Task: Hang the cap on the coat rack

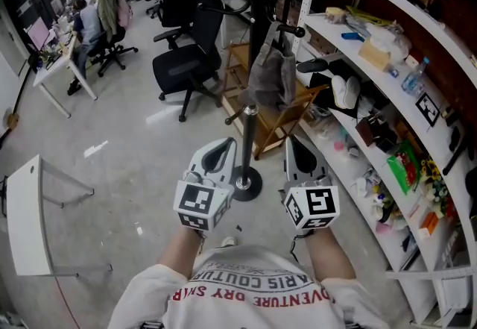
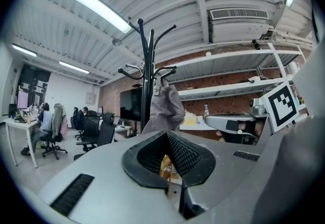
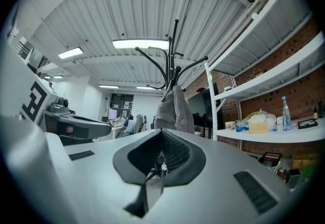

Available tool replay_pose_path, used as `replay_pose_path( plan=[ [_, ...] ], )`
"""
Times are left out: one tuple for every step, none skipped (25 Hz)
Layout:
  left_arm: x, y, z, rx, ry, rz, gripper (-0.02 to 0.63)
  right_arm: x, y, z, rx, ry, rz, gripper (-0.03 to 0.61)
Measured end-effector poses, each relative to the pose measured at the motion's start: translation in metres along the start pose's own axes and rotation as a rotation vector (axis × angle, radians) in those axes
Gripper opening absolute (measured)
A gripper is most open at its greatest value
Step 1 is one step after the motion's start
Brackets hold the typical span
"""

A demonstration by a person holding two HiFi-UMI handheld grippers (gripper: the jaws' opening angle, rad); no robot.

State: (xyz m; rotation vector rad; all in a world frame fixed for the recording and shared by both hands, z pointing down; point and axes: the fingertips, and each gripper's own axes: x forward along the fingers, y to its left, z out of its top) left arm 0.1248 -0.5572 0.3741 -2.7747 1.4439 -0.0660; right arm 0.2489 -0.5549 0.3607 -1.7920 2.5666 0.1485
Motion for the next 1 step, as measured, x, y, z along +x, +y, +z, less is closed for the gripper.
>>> replay_pose_path(
  plan=[
    [-0.0002, -0.0004, 0.0003, -0.003, 0.001, 0.001, 0.005, -0.0004, 0.0002, -0.0003, -0.003, 0.002, 0.001, 0.015]
  ],
)
